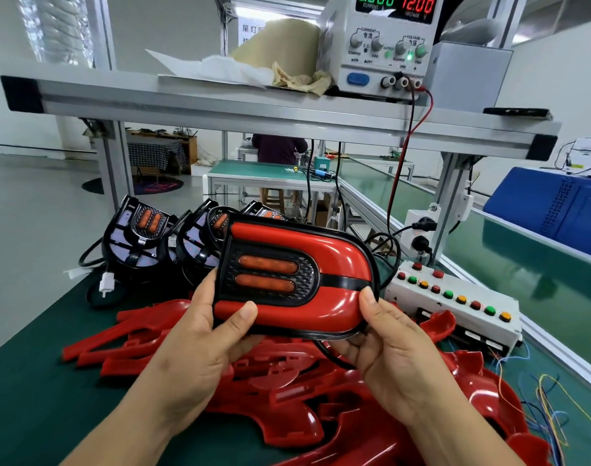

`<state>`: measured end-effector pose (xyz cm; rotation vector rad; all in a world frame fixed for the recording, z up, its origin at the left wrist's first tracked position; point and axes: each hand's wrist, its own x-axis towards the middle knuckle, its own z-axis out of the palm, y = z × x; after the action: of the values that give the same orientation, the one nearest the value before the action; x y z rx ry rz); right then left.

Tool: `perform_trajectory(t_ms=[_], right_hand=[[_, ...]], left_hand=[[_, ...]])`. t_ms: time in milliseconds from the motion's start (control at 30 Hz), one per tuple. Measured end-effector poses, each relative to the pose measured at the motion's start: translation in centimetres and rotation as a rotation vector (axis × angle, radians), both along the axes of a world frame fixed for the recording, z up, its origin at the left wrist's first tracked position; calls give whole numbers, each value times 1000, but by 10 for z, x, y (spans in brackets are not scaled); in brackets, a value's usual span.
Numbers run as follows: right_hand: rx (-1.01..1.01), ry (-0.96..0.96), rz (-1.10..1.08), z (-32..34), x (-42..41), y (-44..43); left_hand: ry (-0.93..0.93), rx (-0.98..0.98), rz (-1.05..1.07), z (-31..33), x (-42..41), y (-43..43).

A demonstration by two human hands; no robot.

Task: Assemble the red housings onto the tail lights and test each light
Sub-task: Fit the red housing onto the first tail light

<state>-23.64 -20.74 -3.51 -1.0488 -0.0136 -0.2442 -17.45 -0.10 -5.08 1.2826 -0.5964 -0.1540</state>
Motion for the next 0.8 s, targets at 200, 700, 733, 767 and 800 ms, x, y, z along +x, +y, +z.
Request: perform_trajectory(t_ms=[200, 700, 733, 767, 800], right_hand=[[-20, -17, -13, -3, 2, -2], [37, -7, -59, -2, 3, 5], [44, 7, -55, -1, 4, 6], [50, 16, -46, 0, 4, 6], [52, 22, -27, 1, 3, 7]], left_hand=[[35, -87, 5, 1, -2, 0], [-43, -90, 147, 5, -2, -10], [-41, -90, 152, 5, -2, -12], [-41, -86, 158, 5, -3, -13], [-42, -76, 166, 5, -4, -14]])
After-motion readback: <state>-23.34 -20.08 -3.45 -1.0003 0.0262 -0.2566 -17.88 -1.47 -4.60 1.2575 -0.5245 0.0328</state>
